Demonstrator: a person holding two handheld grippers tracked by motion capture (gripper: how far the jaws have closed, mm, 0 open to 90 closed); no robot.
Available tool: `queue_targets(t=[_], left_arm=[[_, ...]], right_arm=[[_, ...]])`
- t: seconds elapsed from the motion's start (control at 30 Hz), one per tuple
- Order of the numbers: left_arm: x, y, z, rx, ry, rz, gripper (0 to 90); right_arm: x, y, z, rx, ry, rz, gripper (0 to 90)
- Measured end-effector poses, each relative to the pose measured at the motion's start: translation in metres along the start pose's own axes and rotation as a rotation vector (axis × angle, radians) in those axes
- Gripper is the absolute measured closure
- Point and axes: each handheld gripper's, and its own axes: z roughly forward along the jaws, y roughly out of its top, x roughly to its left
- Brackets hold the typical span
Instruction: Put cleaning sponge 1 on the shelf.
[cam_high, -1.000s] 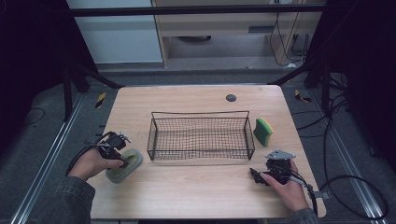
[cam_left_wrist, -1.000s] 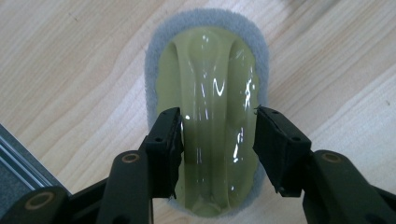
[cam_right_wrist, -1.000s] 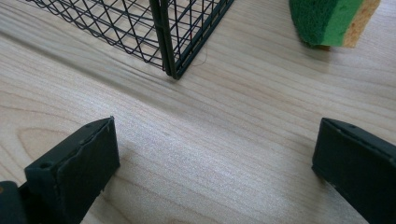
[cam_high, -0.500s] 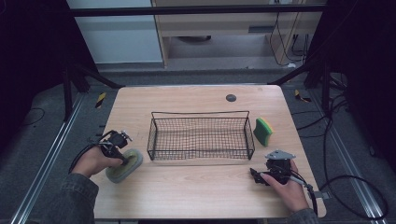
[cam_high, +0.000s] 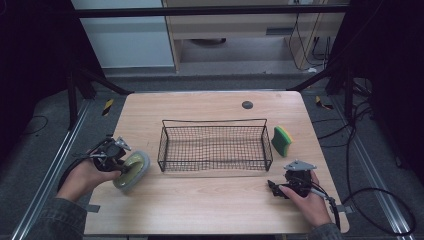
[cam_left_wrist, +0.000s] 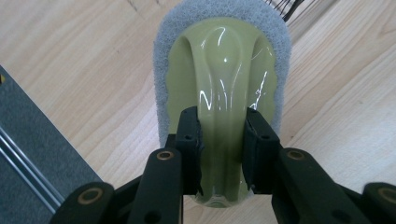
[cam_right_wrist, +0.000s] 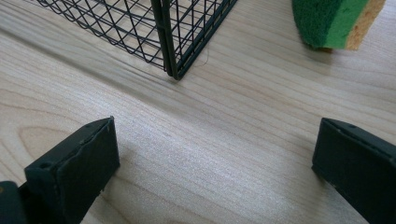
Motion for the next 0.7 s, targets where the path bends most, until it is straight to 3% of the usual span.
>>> queue_targets(t=[0.4, 0.7], left_arm=[[0.005, 0.001, -0.021, -0.092, 0.007, 0.088, 70.4], [0.013, 0.008, -0.026, -0.1, 0.002, 0.16, 70.4]], right_arm=[[0.0, 0.0, 0.0, 0.001, -0.001, 0.004, 0.7], [0.001, 0.0, 0.0, 0.001, -0.003, 0.005, 0.7]])
